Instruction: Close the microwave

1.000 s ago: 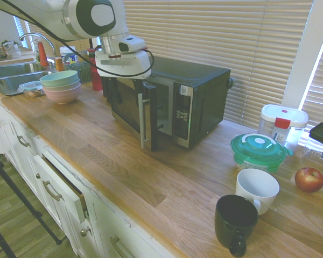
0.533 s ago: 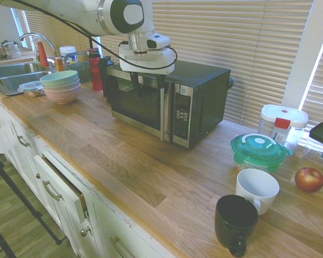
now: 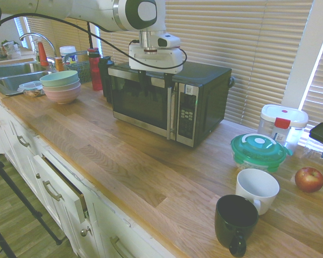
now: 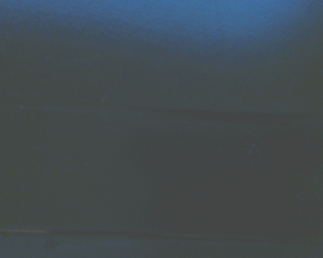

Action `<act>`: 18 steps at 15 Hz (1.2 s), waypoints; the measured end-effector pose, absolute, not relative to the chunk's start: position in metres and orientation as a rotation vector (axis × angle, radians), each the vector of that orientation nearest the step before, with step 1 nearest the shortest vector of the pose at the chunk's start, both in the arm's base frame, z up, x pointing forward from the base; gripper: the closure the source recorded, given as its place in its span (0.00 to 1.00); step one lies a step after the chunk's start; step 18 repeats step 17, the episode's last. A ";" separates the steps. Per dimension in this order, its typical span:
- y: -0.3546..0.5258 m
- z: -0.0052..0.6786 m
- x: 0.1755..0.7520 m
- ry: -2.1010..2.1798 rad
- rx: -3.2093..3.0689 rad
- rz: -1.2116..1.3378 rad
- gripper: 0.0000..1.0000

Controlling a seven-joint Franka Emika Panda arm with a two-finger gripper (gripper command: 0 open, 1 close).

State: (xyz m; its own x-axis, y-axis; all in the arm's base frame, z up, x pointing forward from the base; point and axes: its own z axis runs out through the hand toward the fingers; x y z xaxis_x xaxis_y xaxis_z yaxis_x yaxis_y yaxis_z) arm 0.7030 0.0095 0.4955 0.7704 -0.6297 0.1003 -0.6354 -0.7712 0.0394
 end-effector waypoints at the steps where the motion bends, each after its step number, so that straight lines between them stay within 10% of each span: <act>1: 0.012 0.491 0.702 -1.027 2.894 0.129 0.00; 18: 0.069 0.401 0.556 -0.822 2.978 0.255 0.00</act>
